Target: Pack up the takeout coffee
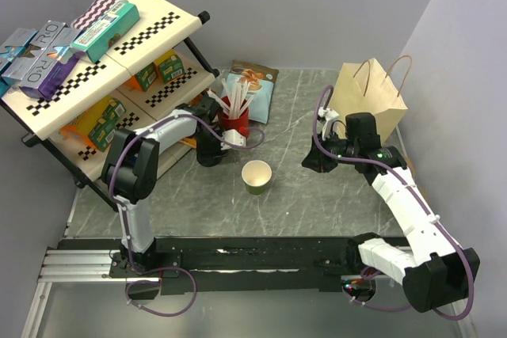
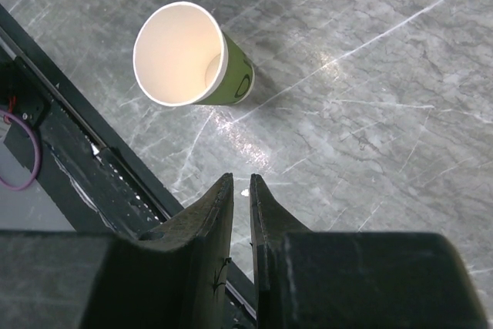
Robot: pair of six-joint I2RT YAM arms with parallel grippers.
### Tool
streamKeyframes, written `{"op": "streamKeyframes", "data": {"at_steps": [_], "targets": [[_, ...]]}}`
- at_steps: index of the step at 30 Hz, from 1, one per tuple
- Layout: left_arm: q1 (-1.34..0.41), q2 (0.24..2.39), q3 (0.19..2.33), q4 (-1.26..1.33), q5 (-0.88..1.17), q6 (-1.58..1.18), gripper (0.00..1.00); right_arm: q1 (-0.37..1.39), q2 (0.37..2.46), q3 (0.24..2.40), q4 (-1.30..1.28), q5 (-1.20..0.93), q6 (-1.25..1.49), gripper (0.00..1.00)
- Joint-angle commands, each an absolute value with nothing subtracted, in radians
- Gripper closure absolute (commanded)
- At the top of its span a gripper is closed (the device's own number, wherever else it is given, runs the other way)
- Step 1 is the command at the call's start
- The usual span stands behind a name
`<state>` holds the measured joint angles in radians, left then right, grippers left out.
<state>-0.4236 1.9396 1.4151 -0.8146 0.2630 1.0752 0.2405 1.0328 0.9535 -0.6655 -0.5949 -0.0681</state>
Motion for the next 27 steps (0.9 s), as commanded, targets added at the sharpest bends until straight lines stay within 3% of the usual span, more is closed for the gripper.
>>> {"op": "streamKeyframes", "data": {"at_steps": [1, 6, 11, 13, 14, 17, 27], "targets": [[-0.422, 1.841, 1.352, -0.845, 0.353, 1.01, 0.53, 0.23, 0.997, 0.942, -0.63, -0.606, -0.052, 0.78], [-0.434, 1.772, 1.286, -0.856, 0.405, 0.94, 0.61, 0.226, 0.997, 0.939, -0.629, -0.607, -0.051, 0.78], [-0.449, 1.674, 1.24, -0.85, 0.437, 0.873, 0.6, 0.225, 1.002, 0.933, -0.621, -0.609, -0.051, 0.78], [-0.451, 1.645, 1.236, -0.838, 0.439, 0.85, 0.44, 0.227, 1.008, 0.936, -0.621, -0.614, -0.051, 0.78], [-0.451, 1.613, 1.227, -0.825, 0.425, 0.845, 0.28, 0.226, 1.011, 0.936, -0.618, -0.614, -0.051, 0.78], [-0.445, 1.582, 1.215, -0.786, 0.353, 0.897, 0.13, 0.225, 1.023, 0.943, -0.615, -0.617, -0.055, 0.78], [-0.371, 1.764, 1.356, -0.834, 0.31, 1.15, 0.02, 0.227, 1.034, 0.954, -0.624, -0.62, -0.063, 0.78]]}}
